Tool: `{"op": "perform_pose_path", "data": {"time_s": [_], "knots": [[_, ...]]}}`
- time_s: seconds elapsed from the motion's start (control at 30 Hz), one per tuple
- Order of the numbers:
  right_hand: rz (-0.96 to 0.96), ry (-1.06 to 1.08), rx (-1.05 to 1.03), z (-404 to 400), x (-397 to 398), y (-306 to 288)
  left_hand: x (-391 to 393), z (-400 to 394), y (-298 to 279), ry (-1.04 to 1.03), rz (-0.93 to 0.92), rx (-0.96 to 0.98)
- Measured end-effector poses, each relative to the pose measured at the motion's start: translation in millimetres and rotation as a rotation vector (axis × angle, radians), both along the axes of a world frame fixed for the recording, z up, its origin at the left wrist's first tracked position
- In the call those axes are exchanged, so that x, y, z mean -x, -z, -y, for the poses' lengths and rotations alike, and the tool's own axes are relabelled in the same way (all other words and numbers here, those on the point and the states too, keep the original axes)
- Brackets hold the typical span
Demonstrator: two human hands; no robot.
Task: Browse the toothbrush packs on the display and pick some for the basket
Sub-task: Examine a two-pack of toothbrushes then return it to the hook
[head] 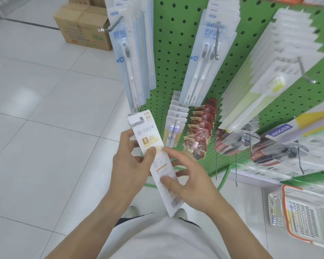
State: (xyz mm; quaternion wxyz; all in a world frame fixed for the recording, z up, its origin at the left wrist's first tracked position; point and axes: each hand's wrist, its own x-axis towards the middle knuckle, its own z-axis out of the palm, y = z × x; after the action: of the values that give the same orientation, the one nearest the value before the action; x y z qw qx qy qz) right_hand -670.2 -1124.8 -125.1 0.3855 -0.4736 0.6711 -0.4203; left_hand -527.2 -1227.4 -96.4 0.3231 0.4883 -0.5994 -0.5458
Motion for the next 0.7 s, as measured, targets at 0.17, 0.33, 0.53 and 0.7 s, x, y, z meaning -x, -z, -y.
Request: {"op": "perform_pose_path", "data": {"time_s": [0.17,0.33,0.53,0.7], "knots": [[-0.133,-0.010,0.050,7,-9,-3,10,-8,2,0.001,-0.002,-0.022],[-0.258,-0.037,-0.002,11,-14,1,13,-6,-4,0.068,-0.010,-0.056],[-0.250,0.195,0.111,12,-17,-1,14,-13,-3,0.174,0.113,0.039],[-0.147,0.231,0.080,11,-11,0,15,-16,0,0.213,0.108,0.076]]}}
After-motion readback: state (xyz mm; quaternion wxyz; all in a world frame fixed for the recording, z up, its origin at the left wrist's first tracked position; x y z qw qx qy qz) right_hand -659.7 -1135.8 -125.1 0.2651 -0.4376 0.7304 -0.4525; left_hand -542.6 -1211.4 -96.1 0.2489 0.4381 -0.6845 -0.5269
